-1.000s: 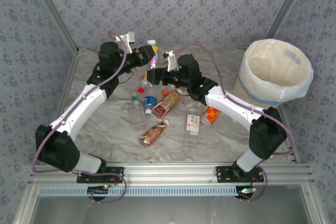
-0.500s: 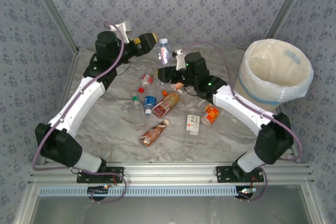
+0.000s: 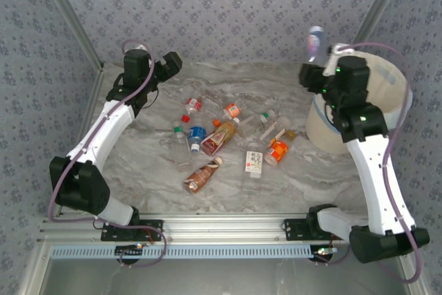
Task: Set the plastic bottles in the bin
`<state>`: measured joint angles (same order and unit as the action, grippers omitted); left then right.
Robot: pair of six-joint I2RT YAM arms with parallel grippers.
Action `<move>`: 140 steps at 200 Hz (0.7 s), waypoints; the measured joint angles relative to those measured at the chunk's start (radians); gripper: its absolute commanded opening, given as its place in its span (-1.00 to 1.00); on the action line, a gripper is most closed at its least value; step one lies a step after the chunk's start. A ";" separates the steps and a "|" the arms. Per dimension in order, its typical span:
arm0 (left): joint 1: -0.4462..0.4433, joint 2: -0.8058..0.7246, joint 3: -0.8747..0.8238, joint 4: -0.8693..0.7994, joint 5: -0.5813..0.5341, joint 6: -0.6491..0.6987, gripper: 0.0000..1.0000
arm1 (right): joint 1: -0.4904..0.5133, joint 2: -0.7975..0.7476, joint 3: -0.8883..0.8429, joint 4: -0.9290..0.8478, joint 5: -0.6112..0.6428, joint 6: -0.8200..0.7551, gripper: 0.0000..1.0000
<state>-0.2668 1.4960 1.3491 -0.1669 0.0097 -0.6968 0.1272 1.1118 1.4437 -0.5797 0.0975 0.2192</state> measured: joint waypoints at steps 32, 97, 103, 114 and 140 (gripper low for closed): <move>0.002 0.006 -0.005 -0.008 0.001 -0.004 0.99 | -0.207 -0.004 0.002 -0.083 0.033 0.000 0.29; 0.014 0.021 0.001 -0.067 0.053 0.007 0.99 | -0.432 0.112 0.002 -0.185 0.048 -0.007 0.36; 0.014 0.029 0.002 -0.074 0.056 0.008 0.99 | -0.436 0.120 0.002 -0.192 0.056 -0.009 0.38; 0.014 0.041 0.005 -0.084 0.061 0.008 0.99 | -0.439 0.132 0.002 -0.201 0.070 -0.011 0.45; 0.014 0.063 0.014 -0.100 0.071 0.012 0.99 | -0.439 0.153 0.001 -0.211 0.084 -0.014 0.59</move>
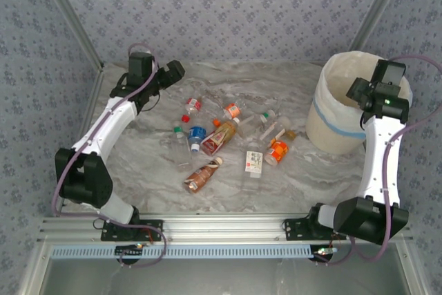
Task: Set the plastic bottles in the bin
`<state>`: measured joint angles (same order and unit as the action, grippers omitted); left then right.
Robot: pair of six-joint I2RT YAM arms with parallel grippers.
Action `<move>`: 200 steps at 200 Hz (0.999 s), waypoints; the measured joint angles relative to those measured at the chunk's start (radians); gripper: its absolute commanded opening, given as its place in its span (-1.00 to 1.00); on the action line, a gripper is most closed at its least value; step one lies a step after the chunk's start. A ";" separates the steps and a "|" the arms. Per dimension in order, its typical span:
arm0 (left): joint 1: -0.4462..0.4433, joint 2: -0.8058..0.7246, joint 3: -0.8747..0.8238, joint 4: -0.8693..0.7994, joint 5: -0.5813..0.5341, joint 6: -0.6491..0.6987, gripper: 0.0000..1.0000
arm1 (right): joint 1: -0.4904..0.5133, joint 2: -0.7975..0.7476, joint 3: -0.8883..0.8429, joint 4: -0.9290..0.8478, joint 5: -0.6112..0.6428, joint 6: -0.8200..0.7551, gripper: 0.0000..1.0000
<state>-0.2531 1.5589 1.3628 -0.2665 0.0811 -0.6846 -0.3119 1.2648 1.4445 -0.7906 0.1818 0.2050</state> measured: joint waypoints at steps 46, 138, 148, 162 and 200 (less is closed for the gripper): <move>0.005 0.015 0.023 -0.001 0.021 0.003 0.99 | 0.006 0.000 0.000 -0.004 0.010 0.001 0.77; 0.047 0.018 0.035 0.008 0.203 -0.070 0.99 | 0.095 -0.117 0.000 0.001 -0.040 0.015 1.00; 0.051 0.018 0.035 0.012 0.229 -0.083 0.99 | 0.109 -0.128 0.000 0.006 -0.051 0.019 1.00; 0.061 0.018 0.035 0.031 0.265 -0.107 0.99 | 0.129 -0.141 0.000 0.015 -0.077 0.031 1.00; 0.083 0.018 0.034 0.063 0.311 -0.141 0.99 | 0.232 -0.219 -0.063 0.109 -0.180 0.079 1.00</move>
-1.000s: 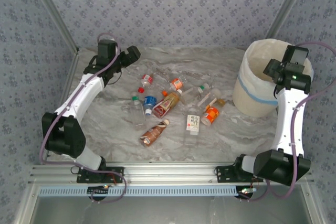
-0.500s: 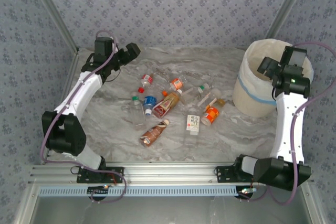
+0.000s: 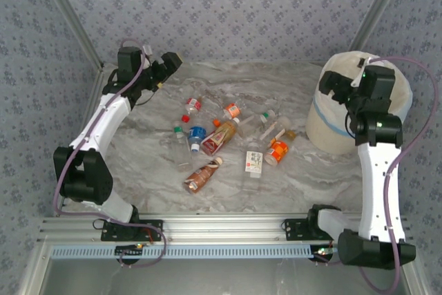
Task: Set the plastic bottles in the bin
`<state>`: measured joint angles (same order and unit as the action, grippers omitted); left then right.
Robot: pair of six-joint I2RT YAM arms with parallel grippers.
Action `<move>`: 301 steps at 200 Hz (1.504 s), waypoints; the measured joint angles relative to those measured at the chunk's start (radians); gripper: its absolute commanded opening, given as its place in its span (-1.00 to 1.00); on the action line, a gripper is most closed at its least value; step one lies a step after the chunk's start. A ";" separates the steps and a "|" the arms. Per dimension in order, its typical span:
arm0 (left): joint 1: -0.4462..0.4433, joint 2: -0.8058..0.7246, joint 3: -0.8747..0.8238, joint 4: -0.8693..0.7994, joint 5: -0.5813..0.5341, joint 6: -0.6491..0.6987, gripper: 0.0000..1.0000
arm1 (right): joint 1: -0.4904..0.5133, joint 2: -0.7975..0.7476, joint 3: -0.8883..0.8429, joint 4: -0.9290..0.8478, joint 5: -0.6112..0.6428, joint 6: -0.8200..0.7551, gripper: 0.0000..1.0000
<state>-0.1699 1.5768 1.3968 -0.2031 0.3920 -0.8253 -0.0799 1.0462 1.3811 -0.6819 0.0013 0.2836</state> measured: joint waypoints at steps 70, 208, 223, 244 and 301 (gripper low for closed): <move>0.000 0.002 -0.032 0.020 0.079 -0.012 0.99 | 0.308 -0.042 -0.051 0.075 -0.099 0.015 1.00; 0.000 -0.111 -0.198 -0.044 0.032 0.051 0.99 | 0.575 0.258 -0.239 0.032 0.174 0.273 1.00; 0.000 -0.124 -0.203 -0.057 0.019 0.066 0.99 | 0.567 0.257 -0.309 0.008 0.198 0.336 1.00; 0.000 -0.130 -0.216 -0.069 0.006 0.078 0.99 | 0.562 0.248 -0.412 0.001 0.216 0.417 1.00; 0.000 -0.130 -0.242 -0.095 -0.009 0.101 0.99 | 0.519 0.242 -0.592 0.043 0.182 0.520 0.96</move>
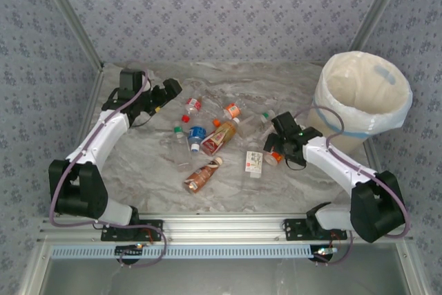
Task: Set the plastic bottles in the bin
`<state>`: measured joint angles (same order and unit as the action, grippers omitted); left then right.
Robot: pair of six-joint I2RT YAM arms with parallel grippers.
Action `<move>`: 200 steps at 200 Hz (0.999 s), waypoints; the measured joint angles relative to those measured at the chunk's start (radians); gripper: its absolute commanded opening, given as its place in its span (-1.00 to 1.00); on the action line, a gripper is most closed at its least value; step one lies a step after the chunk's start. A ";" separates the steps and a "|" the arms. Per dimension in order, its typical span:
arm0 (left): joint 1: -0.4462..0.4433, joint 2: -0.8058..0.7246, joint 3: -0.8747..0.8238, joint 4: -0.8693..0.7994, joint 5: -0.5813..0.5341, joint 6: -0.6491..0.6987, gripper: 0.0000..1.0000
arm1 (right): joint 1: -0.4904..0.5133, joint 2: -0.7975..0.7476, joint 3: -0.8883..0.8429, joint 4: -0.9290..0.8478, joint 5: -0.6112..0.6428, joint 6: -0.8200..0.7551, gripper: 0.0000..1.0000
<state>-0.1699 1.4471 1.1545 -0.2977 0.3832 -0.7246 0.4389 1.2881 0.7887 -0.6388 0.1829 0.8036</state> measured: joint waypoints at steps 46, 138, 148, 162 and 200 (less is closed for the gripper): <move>0.000 0.000 0.000 -0.018 -0.016 0.019 0.99 | -0.026 0.037 -0.069 0.095 -0.027 0.017 0.86; 0.000 0.000 0.000 -0.026 -0.023 0.029 0.99 | -0.053 0.080 -0.141 0.192 -0.019 0.010 0.66; 0.000 0.000 0.000 -0.026 -0.025 0.029 0.99 | -0.055 0.088 -0.141 0.208 -0.014 -0.012 0.57; 0.000 0.000 0.000 -0.029 -0.025 0.029 0.99 | -0.055 0.099 -0.141 0.226 -0.013 -0.037 0.47; 0.000 0.000 -0.001 -0.041 -0.026 0.035 0.99 | -0.043 0.100 -0.141 0.223 0.019 -0.090 0.29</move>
<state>-0.1699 1.4471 1.1538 -0.3389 0.3576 -0.6891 0.3962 1.3884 0.6479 -0.4156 0.2024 0.7139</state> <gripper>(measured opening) 0.994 0.665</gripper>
